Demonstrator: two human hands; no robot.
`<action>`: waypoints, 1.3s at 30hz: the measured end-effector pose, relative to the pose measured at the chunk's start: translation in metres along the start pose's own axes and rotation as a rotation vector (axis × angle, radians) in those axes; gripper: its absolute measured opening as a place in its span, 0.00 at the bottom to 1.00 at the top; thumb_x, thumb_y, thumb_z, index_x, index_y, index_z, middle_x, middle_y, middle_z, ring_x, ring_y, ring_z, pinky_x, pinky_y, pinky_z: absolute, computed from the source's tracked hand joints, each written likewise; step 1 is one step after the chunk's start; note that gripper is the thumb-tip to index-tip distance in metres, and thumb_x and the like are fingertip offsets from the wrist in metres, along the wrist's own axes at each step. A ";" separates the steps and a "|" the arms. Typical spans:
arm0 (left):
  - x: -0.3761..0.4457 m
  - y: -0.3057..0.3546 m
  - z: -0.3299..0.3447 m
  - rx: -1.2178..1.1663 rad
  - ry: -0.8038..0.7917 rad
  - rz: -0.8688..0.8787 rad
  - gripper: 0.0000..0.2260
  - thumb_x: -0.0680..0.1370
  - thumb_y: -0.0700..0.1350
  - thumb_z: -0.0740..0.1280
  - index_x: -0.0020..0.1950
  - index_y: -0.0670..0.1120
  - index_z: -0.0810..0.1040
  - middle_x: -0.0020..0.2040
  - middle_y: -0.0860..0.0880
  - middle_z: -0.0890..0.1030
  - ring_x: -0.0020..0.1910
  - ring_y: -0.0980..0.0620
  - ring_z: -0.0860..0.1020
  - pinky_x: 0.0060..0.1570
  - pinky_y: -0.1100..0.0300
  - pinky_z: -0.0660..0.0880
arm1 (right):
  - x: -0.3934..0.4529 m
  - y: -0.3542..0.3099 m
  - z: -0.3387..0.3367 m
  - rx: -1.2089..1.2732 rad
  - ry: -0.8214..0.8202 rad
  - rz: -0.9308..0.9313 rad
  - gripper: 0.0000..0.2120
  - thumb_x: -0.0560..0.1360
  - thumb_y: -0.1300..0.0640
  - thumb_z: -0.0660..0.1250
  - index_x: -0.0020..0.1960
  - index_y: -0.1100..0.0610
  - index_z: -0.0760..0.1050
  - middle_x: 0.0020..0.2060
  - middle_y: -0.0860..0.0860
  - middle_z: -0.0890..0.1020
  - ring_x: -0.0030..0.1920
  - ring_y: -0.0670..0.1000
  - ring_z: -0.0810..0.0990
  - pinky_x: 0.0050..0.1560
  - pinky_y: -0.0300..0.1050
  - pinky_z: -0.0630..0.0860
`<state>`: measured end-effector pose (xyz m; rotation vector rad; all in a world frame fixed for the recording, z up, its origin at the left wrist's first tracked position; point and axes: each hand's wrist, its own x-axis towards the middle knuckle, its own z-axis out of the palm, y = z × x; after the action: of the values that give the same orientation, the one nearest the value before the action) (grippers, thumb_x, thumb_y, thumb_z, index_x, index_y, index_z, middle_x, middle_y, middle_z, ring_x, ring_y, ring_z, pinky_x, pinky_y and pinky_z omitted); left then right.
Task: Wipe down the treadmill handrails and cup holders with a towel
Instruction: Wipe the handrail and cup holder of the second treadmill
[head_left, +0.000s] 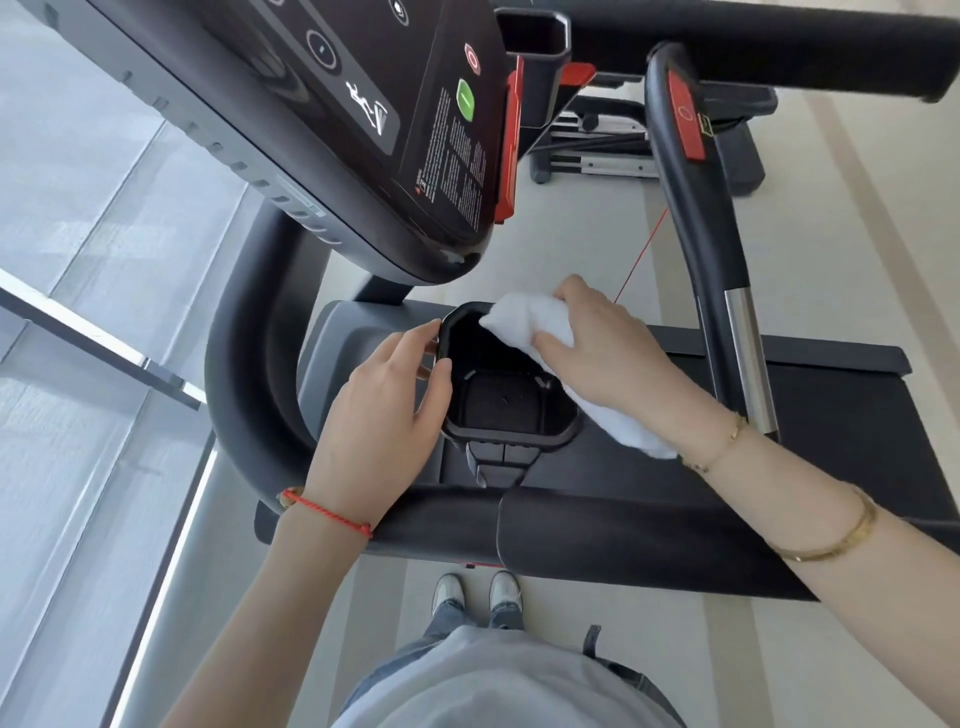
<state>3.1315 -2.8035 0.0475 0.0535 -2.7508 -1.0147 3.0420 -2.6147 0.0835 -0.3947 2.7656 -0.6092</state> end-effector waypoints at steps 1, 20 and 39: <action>0.000 0.000 0.000 0.005 -0.003 0.003 0.20 0.82 0.50 0.58 0.71 0.46 0.72 0.58 0.50 0.79 0.51 0.57 0.78 0.54 0.56 0.78 | 0.006 -0.001 -0.004 -0.052 -0.035 -0.038 0.13 0.79 0.52 0.60 0.61 0.56 0.64 0.46 0.49 0.73 0.45 0.54 0.72 0.38 0.47 0.63; 0.000 -0.003 0.001 0.020 -0.006 0.014 0.18 0.82 0.48 0.60 0.71 0.45 0.72 0.55 0.49 0.80 0.49 0.52 0.79 0.52 0.52 0.77 | -0.009 -0.005 0.007 0.146 0.073 0.083 0.11 0.80 0.52 0.61 0.52 0.57 0.60 0.39 0.47 0.68 0.36 0.48 0.69 0.30 0.42 0.58; 0.002 -0.006 0.001 -0.030 -0.021 0.025 0.18 0.82 0.48 0.61 0.72 0.45 0.73 0.57 0.50 0.80 0.51 0.54 0.79 0.54 0.53 0.78 | -0.070 0.015 0.004 0.174 0.495 -0.190 0.16 0.75 0.46 0.68 0.60 0.51 0.80 0.57 0.44 0.79 0.52 0.40 0.77 0.55 0.28 0.69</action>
<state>3.1291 -2.8082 0.0434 0.0042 -2.7474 -1.0552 3.1048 -2.5806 0.0886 -0.5316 3.1184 -1.1201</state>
